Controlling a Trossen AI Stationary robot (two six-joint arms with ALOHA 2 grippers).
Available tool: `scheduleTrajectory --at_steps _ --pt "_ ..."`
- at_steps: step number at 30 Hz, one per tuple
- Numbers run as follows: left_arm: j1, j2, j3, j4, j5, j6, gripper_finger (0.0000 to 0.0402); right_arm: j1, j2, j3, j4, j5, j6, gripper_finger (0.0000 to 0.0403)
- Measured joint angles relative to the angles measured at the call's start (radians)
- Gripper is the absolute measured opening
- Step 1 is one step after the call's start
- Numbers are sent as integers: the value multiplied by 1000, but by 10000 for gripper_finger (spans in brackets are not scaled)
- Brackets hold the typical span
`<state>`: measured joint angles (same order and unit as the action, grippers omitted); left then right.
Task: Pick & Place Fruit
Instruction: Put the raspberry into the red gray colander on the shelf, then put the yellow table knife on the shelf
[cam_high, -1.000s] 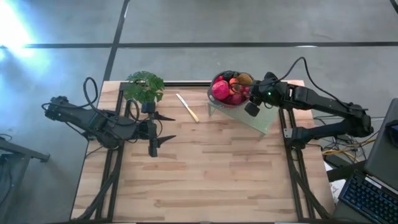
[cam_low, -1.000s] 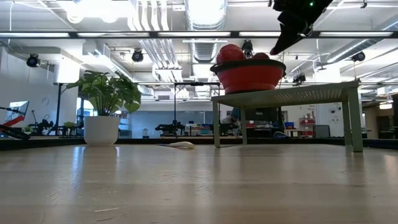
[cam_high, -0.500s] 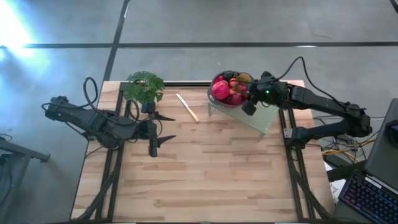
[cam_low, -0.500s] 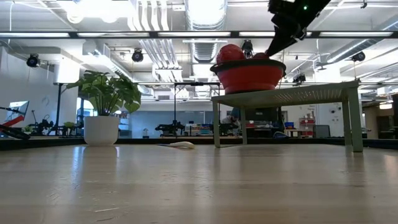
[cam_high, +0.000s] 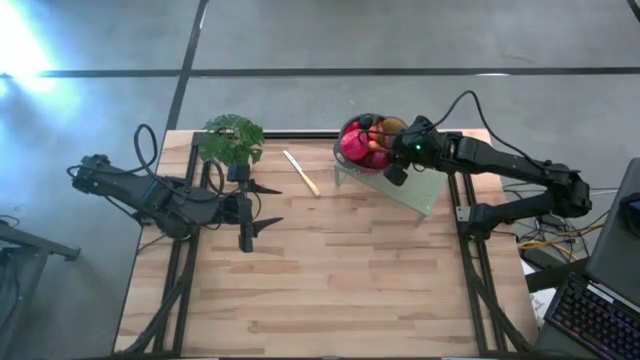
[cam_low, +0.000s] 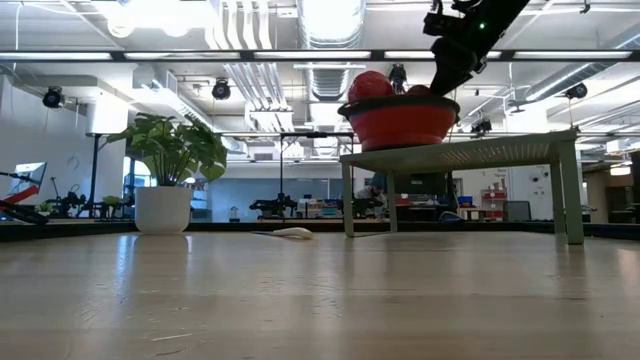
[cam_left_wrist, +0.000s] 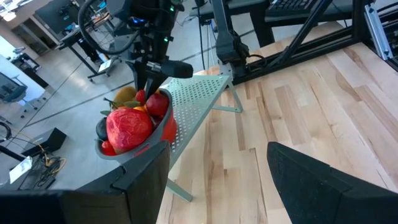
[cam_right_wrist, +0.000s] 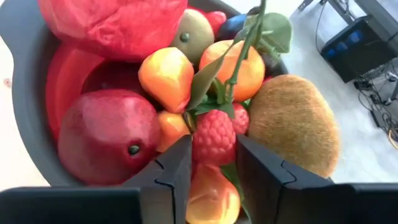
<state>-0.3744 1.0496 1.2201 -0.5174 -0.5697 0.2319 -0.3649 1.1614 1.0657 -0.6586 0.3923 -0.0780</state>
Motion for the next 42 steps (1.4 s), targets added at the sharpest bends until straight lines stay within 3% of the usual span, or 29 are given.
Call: scheduleTrajectory --at_steps 11,19,28,42 --pt "0 0 0 0 0 0 273 0 -17 4 -7 0 -5 180" --pt "0 0 0 0 0 0 273 37 -33 80 -62 -1 -18 194" --pt "0 0 0 3 0 0 273 124 -42 165 -160 -3 3 159" --pt "0 0 0 32 0 0 273 387 -42 174 -435 -10 263 81"
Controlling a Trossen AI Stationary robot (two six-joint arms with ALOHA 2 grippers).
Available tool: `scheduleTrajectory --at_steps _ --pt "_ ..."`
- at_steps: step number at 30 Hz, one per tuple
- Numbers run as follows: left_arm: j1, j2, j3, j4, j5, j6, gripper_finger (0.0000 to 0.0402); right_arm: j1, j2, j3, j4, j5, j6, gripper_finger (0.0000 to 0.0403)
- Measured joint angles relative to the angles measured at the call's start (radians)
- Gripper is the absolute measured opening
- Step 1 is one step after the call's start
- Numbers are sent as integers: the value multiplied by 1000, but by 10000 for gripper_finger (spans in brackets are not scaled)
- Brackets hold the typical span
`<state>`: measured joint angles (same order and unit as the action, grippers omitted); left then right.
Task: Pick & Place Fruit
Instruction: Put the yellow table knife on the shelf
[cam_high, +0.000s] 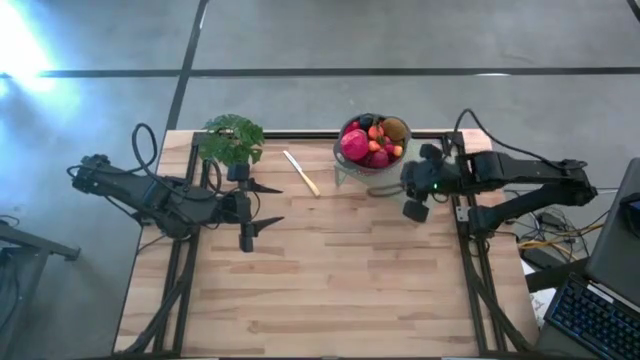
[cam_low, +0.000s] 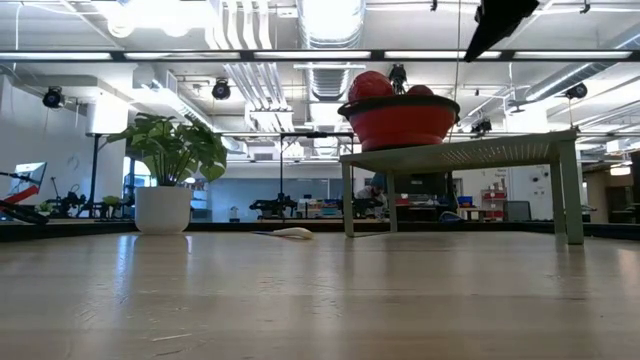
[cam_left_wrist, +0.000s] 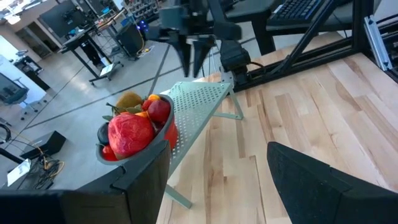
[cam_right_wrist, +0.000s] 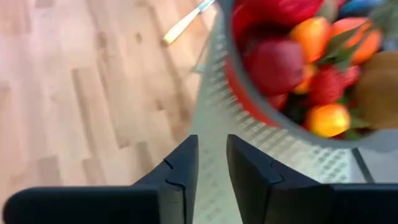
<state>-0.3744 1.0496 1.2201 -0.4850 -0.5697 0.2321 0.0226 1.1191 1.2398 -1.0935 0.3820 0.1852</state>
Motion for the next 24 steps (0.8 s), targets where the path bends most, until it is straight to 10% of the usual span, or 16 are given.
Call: scheduleTrajectory --at_steps 24 --pt "167 57 -45 -49 92 -25 273 395 0 -186 167 -23 256 9"
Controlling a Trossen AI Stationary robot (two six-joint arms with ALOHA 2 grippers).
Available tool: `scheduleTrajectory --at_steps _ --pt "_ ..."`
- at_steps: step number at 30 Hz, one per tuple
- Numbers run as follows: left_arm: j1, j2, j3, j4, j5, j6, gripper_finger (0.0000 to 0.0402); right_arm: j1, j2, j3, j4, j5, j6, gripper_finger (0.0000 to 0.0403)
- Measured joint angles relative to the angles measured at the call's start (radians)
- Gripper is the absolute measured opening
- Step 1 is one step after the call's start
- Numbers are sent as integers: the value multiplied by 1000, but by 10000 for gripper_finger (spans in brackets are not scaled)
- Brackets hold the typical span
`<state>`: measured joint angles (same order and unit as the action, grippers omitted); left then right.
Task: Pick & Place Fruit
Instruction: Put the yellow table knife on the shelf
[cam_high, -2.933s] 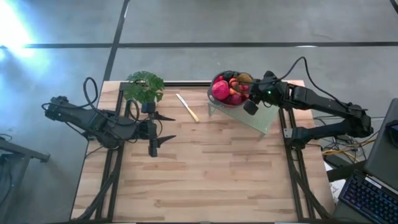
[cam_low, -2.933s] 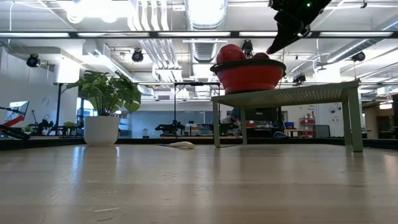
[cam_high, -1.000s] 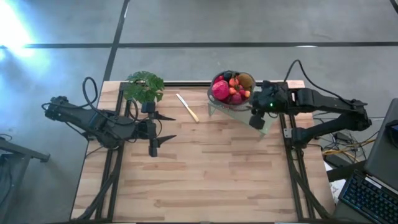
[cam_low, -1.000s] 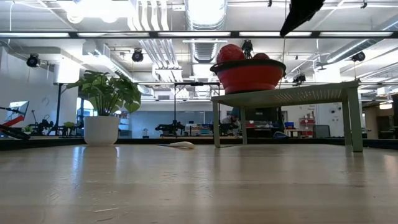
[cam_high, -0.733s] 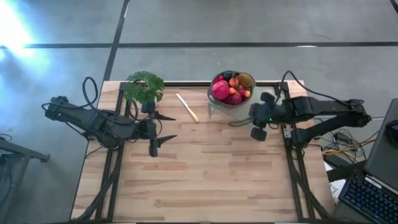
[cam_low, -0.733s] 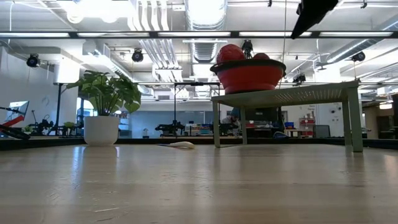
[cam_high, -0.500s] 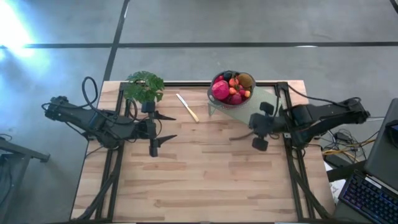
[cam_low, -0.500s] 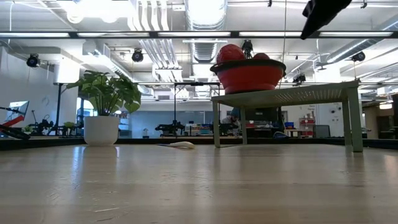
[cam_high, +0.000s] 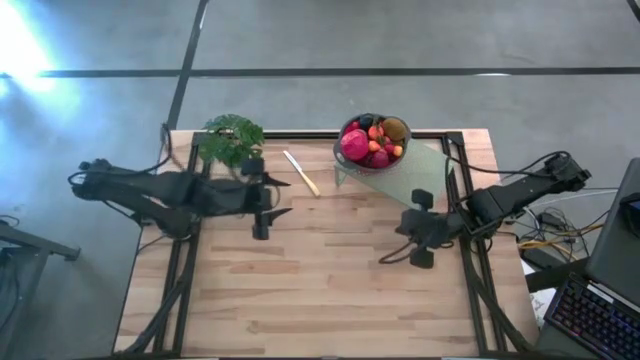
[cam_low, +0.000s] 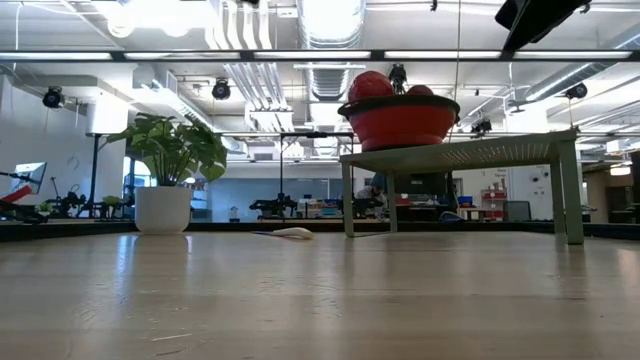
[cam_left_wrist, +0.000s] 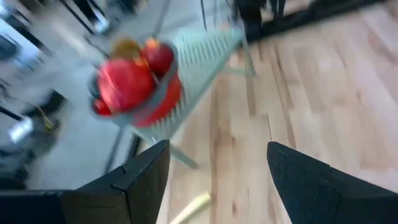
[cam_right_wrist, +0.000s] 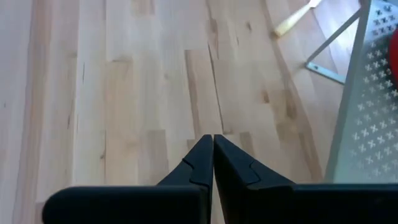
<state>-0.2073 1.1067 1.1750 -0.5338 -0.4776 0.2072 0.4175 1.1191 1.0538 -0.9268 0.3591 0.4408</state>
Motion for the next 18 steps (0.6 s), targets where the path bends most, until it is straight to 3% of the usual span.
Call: scheduleTrajectory --at_steps 12,18 --pt "372 193 6 -115 324 133 273 3 -52 -49 28 5 20 8" --pt "465 306 21 -116 374 236 273 3 -71 -50 28 6 20 8"
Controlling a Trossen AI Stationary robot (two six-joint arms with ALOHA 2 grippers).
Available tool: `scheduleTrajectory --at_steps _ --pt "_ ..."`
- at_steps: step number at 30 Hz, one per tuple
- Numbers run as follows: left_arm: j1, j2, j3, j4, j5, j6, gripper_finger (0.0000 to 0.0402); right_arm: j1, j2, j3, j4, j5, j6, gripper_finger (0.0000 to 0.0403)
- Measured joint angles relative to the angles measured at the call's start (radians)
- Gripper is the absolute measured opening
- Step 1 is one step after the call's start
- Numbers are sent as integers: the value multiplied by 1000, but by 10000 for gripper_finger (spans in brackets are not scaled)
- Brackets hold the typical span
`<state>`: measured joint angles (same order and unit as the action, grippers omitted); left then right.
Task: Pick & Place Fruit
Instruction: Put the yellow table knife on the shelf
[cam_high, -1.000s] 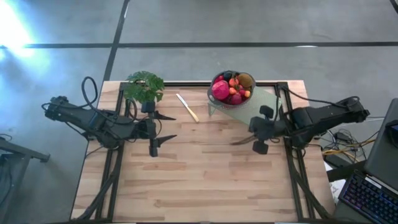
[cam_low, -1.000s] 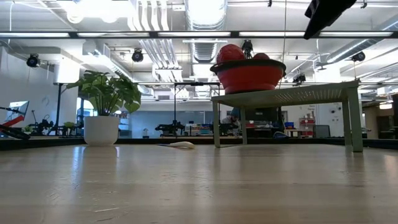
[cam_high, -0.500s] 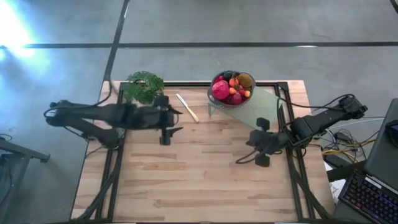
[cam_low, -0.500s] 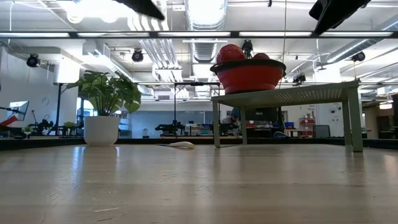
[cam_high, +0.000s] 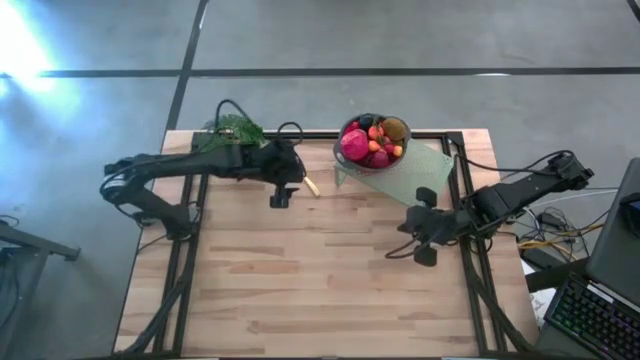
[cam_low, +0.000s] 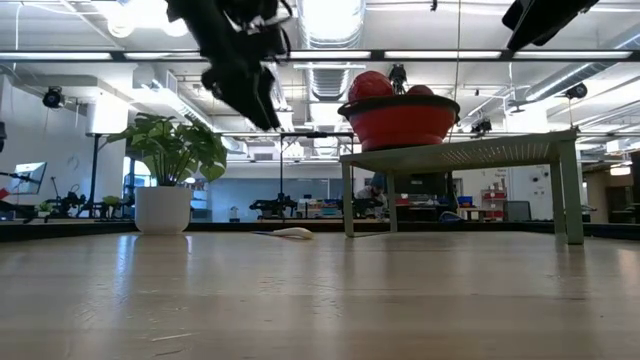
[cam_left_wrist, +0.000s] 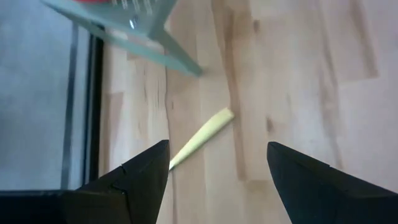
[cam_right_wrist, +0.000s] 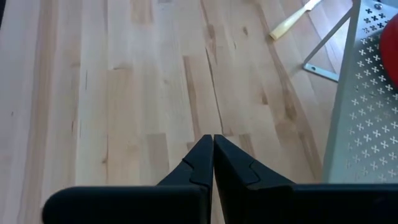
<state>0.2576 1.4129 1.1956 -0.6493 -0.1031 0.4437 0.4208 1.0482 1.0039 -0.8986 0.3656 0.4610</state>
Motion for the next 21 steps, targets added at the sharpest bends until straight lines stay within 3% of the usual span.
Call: scheduleTrajectory --at_steps 14,21 --pt "56 291 80 -1 14 177 273 0 -8 0 -1 0 -3 8" --pt "57 374 111 2 -53 271 273 0 -8 -1 -2 0 -1 8"
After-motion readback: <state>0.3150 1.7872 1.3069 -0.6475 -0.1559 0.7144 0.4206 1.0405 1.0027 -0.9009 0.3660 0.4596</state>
